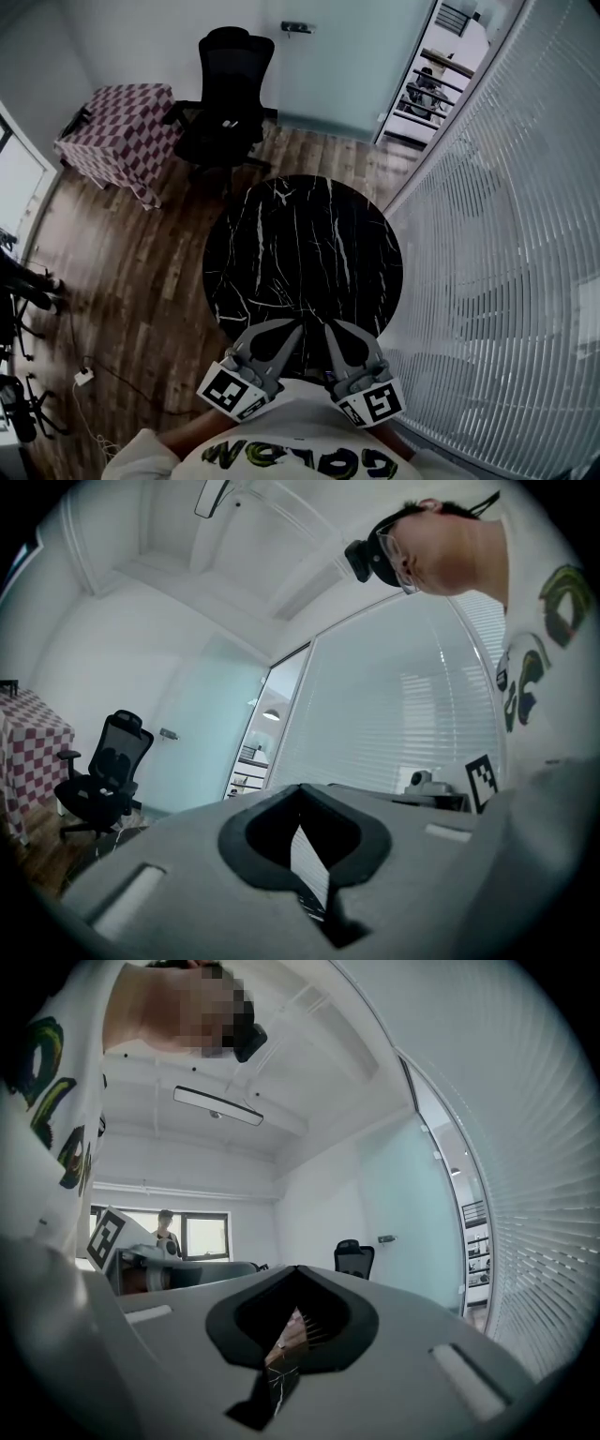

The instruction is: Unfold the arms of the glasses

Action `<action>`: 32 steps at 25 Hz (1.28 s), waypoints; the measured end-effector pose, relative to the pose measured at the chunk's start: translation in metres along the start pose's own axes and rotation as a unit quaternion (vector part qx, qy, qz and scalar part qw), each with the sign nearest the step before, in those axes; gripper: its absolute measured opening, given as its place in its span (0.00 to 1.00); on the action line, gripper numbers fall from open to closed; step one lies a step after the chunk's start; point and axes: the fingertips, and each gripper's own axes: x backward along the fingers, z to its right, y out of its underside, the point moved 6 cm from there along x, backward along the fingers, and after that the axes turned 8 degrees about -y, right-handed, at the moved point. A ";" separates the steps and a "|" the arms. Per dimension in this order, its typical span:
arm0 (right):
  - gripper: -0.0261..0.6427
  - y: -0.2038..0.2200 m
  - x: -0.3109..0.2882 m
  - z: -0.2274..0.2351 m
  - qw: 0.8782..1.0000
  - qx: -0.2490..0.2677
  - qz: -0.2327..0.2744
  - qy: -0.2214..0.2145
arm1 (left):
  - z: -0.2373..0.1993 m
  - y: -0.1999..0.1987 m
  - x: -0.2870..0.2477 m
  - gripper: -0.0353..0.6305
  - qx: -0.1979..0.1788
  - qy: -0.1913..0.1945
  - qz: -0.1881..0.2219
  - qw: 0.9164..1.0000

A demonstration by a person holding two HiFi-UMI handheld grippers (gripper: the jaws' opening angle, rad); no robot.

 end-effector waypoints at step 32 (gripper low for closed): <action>0.04 0.084 -0.023 0.013 0.994 -0.005 -0.111 -0.007 | -0.042 0.090 0.014 0.06 0.025 -0.030 -0.121 0.992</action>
